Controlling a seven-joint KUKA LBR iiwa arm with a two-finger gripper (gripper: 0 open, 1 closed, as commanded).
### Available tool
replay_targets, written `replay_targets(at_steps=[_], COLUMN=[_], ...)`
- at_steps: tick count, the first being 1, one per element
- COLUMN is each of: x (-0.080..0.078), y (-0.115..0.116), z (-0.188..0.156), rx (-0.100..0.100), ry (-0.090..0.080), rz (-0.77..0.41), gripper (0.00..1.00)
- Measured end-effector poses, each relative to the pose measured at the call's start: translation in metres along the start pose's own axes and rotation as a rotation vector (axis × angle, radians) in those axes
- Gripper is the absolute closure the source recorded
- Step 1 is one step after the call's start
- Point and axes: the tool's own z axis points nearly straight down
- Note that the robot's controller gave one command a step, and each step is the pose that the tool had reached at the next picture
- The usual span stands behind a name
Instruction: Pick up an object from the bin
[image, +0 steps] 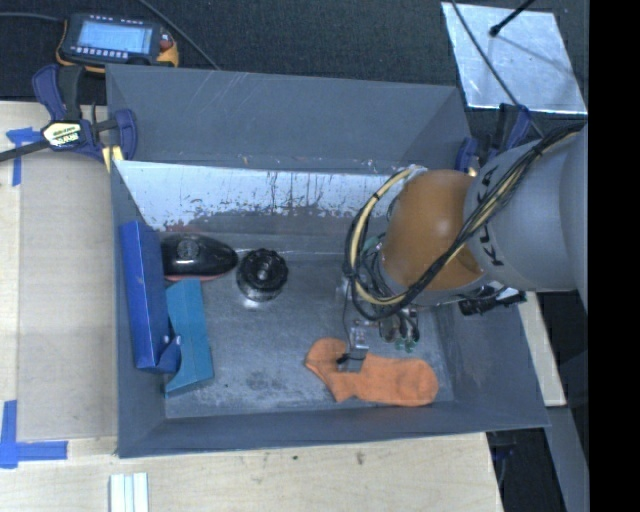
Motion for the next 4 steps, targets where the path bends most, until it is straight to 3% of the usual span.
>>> replay_targets(at_steps=[1, 2, 3, 4], x=[0.0, 0.0, -0.022, -0.024], y=[0.0, 0.0, 0.002, 0.003], z=[0.0, 0.0, -0.015, -0.017], rx=[0.0, 0.0, 0.0, 0.0], ry=[0.0, 0.0, -0.001, -0.003], rz=[0.0, 0.0, -0.171, -0.187], gripper=[1.0, 1.0, 0.0, 0.0])
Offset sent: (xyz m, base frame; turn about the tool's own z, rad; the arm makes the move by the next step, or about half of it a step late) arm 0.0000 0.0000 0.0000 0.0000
